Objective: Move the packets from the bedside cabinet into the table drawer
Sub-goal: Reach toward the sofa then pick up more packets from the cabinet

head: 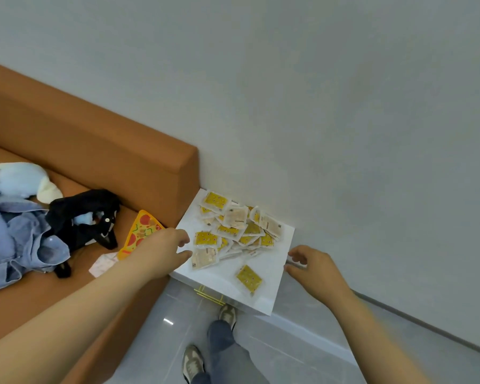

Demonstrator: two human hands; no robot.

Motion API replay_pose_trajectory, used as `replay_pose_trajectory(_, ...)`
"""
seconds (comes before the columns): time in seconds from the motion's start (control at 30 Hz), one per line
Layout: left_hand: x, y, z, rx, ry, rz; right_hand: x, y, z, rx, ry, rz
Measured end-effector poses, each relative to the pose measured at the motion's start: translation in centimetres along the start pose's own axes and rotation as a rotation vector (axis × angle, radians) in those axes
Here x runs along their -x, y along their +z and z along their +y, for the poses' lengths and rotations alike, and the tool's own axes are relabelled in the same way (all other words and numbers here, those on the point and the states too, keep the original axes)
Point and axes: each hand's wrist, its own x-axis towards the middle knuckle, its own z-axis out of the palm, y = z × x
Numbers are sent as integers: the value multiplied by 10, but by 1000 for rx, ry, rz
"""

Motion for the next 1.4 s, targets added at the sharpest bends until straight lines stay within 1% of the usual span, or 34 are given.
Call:
replay_pose_trajectory(0.2,-61,2,-10,-2,-49,-100,-86,-8,7,46,32,-68)
replay_pose_trajectory(0.37,-112,24,-23,-3,-87,-148,-163,2,14,117,45,-149)
replay_pose_trajectory(0.6,-183,77,-56,-61,-77,-339,-261,49,38,204,82,-199)
replay_pose_trajectory(0.7,-208,106,-69,-72,-80,-379,-292,75,54,212,111,-196)
replay_pose_trajectory(0.87,-246,149,-88,-75,-66,-394,-331,109,76,232,130,-243)
replay_pose_trajectory(1.0,-264,181,-101,-82,-29,-449,-363,131,91,269,111,-272)
replay_pose_trajectory(1.1,-273,205,-108,-106,8,-407,-374,142,95,257,108,-324)
replay_pose_trajectory(1.23,-278,227,-114,-56,38,-263,-382,153,106,229,92,-339)
replay_pose_trajectory(1.33,-280,235,-115,-58,27,-177,-382,157,112,199,87,-315)
replay_pose_trajectory(1.4,-282,236,-114,-58,22,-157,-380,159,114,185,70,-285)
